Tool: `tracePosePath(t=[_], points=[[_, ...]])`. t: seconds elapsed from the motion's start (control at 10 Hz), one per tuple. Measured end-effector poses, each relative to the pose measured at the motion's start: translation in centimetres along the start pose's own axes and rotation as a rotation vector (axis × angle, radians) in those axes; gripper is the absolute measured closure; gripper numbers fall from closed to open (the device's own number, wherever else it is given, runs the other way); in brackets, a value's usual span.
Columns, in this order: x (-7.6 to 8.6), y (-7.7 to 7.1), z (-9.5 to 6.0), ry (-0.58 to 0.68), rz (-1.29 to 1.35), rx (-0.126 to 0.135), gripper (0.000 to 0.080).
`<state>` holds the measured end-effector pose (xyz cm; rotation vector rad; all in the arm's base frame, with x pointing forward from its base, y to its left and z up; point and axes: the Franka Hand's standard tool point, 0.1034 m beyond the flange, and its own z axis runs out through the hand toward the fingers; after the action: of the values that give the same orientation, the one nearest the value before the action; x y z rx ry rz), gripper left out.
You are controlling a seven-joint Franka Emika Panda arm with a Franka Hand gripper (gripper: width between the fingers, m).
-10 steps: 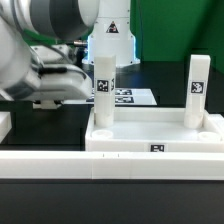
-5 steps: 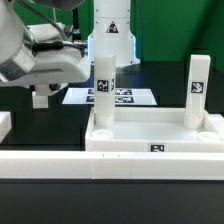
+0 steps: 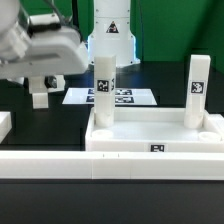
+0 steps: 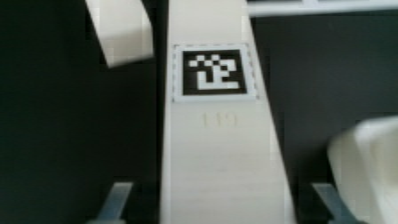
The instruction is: Assemble desk
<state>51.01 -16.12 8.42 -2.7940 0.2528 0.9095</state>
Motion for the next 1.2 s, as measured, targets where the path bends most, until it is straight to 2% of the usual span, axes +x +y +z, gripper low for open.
tracePosePath(t=[0.1, 0.2, 0.4, 0.5, 0.6, 0.7, 0.8, 0.9, 1.0, 1.2], points=[[0.2, -0.4, -0.9, 0.029, 0.003, -0.006, 0.0509], [1.0, -0.5, -1.4, 0.117, -0.005, -0.029, 0.0509], [1.1, 0.0, -1.5, 0.275, 0.0, -0.054, 0.0509], [1.2, 0.2, -1.6, 0.312, 0.002, -0.062, 0.0509], [1.8, -0.1, -2.8, 0.382, -0.005, -0.08, 0.0509], [2.1, -1.0, -4.5, 0.469, -0.011, -0.084, 0.0509], [2.3, -1.9, -5.9, 0.559, -0.02, -0.098, 0.0509], [2.0, -3.0, -6.4, 0.595, -0.018, -0.1, 0.0509], [2.5, -3.4, -7.4, 0.693, -0.032, -0.129, 0.0509], [2.5, -2.3, -7.0, 0.802, -0.026, -0.16, 0.0509]])
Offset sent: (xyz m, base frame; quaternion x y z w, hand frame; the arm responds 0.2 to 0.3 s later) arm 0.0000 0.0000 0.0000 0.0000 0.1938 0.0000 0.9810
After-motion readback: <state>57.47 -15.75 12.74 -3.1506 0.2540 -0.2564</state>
